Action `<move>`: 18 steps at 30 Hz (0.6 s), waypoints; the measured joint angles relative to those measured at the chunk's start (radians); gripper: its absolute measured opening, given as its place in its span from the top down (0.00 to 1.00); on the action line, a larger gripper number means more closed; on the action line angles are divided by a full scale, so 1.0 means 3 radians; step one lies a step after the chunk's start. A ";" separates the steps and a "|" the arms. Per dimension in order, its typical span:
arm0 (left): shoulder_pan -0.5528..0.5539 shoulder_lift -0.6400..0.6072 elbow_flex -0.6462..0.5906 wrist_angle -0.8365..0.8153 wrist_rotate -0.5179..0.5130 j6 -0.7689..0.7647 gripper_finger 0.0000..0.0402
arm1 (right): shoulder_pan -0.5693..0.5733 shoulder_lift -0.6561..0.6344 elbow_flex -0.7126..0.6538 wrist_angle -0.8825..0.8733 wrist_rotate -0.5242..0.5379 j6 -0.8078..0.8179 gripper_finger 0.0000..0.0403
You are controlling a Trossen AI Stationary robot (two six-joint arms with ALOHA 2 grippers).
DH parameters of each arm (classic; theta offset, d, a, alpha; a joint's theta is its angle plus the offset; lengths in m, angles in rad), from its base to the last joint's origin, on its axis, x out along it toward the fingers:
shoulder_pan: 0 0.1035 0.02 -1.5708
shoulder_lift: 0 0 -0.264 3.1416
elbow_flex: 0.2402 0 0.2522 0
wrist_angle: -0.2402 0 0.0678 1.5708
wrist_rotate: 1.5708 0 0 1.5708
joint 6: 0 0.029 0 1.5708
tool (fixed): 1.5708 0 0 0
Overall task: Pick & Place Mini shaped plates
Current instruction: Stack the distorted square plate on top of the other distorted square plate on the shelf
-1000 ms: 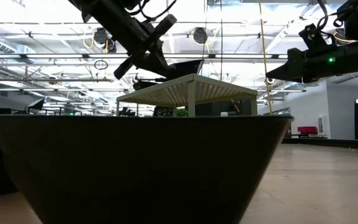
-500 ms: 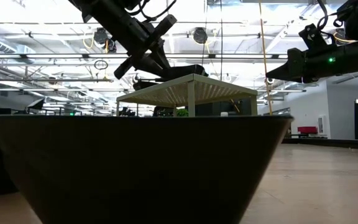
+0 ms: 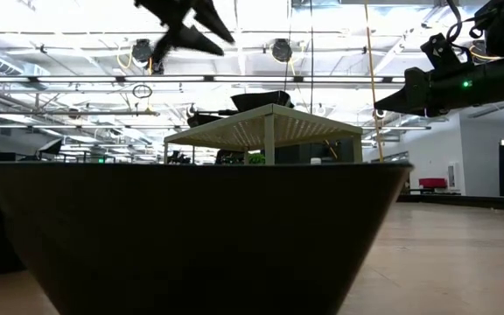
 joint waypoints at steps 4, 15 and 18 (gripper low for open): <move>-0.0252 -0.0140 0.0013 -0.0254 0.0144 -0.0060 0.60 | 0.0001 -0.0001 0.0000 0.0018 0.0000 0.0001 0.99; -0.1113 0.0226 0.0008 -0.1263 0.0520 -0.0896 0.56 | 0.0000 0.0003 0.0000 0.0019 0.0000 0.0000 0.99; -0.1206 0.0398 0.0010 -0.1477 0.0510 -0.1209 0.59 | 0.0000 0.0003 0.0001 0.0014 0.0000 0.0000 0.99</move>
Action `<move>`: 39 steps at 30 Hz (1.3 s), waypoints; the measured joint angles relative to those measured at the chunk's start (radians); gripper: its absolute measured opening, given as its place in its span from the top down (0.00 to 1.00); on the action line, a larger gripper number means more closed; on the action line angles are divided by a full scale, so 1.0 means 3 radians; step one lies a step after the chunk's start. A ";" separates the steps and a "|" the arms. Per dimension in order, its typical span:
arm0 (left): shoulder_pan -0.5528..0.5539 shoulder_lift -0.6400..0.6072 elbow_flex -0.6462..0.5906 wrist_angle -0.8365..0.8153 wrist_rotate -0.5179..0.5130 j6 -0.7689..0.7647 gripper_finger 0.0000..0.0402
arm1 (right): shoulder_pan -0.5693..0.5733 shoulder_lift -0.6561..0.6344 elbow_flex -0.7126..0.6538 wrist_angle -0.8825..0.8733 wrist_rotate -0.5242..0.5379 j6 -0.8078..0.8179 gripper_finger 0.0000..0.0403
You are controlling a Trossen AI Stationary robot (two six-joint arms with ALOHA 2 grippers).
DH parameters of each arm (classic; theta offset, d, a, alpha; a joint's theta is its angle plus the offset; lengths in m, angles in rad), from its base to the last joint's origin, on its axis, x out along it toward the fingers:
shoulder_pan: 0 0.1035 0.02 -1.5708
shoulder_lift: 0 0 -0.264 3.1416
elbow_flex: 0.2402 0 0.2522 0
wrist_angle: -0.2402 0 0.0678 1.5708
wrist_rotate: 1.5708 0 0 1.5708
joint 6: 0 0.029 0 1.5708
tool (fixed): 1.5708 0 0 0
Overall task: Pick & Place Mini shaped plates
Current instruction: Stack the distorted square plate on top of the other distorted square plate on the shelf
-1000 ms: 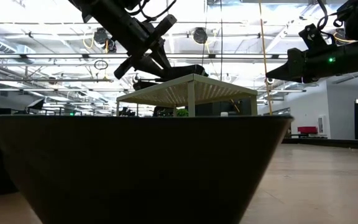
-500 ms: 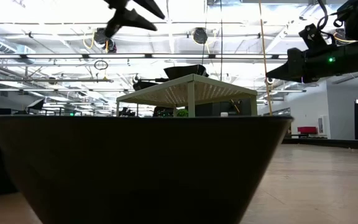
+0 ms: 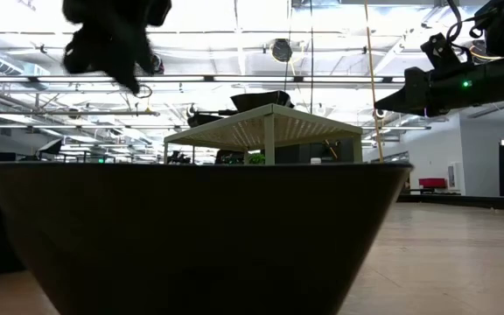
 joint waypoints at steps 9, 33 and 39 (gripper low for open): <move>0.0084 0.0392 0.0000 -0.0614 -0.0070 -0.0522 0.56 | 0.0001 0.0000 -0.0001 0.0003 0.0000 0.0000 0.99; 0.0457 0.0772 -0.0180 -0.0633 0.0111 -0.0478 0.49 | 0.0000 0.0000 0.0000 0.0002 0.0000 0.0000 0.99; 0.0454 0.0772 -0.0337 -0.0455 0.0119 -0.0605 0.52 | 0.0000 -0.0001 0.0000 0.0003 0.0000 0.0000 0.99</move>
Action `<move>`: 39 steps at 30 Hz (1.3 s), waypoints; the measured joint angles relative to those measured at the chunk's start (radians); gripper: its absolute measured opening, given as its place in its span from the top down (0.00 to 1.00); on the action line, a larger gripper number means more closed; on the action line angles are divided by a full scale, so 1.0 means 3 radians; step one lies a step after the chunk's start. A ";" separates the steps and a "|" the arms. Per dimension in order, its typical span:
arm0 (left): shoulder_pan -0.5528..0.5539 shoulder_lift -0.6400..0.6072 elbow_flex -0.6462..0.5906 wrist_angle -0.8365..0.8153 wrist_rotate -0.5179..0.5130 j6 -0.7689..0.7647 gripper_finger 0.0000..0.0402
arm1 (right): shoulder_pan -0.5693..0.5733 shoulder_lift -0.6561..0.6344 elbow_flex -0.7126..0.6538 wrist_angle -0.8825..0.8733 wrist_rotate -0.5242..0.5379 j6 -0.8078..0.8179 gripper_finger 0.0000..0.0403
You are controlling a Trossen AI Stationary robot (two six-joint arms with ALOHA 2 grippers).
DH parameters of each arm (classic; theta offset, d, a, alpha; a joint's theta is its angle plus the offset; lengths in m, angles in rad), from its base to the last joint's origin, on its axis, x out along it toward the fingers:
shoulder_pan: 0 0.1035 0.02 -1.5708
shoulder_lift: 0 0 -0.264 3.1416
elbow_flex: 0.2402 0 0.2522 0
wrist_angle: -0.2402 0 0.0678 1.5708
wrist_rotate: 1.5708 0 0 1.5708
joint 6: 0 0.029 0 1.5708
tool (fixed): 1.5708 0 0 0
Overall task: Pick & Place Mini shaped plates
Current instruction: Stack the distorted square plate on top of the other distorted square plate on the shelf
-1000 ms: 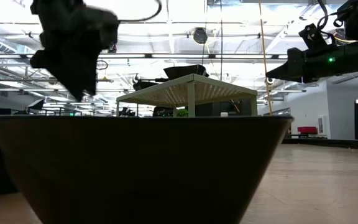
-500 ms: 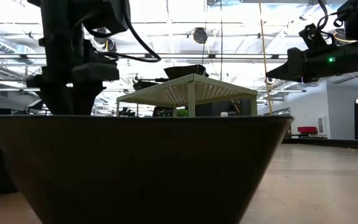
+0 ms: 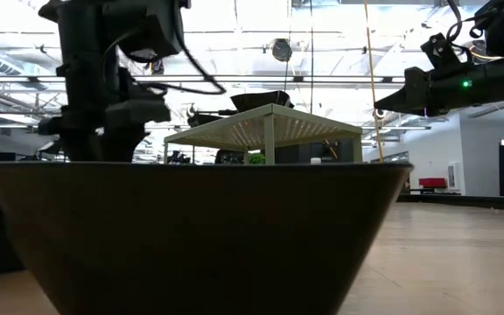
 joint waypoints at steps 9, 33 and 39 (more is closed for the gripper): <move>0.0001 -0.0009 -0.0302 0.0331 0.0085 -0.0076 0.50 | 0.0000 0.0000 0.0000 0.0000 0.0000 0.0000 0.99; 0.0000 -0.0008 -0.0305 0.0436 0.0078 0.0033 0.72 | 0.0000 0.0000 0.0000 0.0000 0.0000 0.0000 0.99; 0.0000 -0.0006 -0.0305 0.0436 0.0077 0.0033 0.77 | 0.0000 0.0000 0.0000 0.0000 0.0000 0.0000 0.99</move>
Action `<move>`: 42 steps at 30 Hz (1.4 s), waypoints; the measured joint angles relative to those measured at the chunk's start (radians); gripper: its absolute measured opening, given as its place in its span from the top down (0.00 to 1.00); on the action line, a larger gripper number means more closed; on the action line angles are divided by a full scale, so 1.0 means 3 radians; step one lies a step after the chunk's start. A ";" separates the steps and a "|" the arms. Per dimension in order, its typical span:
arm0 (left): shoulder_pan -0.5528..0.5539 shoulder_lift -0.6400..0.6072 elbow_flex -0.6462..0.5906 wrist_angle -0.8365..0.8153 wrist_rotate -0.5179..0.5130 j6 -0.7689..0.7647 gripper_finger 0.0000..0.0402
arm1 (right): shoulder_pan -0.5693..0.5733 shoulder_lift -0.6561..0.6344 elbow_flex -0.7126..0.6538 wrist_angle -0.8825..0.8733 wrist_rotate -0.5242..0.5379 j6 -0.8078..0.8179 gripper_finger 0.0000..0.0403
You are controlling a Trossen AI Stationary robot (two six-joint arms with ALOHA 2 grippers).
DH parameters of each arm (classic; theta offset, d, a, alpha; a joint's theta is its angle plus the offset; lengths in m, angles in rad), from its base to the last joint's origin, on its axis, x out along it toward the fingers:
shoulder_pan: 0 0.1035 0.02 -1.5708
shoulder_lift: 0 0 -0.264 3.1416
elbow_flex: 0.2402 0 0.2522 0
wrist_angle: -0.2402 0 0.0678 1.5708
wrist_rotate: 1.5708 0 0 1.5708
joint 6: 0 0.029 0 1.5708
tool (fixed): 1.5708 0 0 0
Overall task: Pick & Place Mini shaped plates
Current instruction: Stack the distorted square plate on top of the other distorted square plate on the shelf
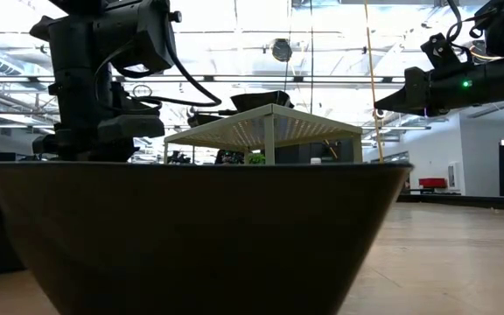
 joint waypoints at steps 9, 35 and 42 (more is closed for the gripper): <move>0.0001 -0.0026 -0.0002 -0.0001 -0.0001 0.0000 0.90 | 0.0001 0.0000 0.0000 -0.0001 0.0000 0.0000 0.99; -0.0258 -0.1098 0.0041 0.0938 -0.1391 0.0096 0.99 | 0.0001 0.0000 -0.0001 0.0000 0.0000 0.0000 0.99; 0.0097 -0.1116 0.0040 0.2322 -0.1211 0.0898 0.98 | 0.0001 0.0003 -0.0001 -0.0018 -0.0001 0.0000 0.99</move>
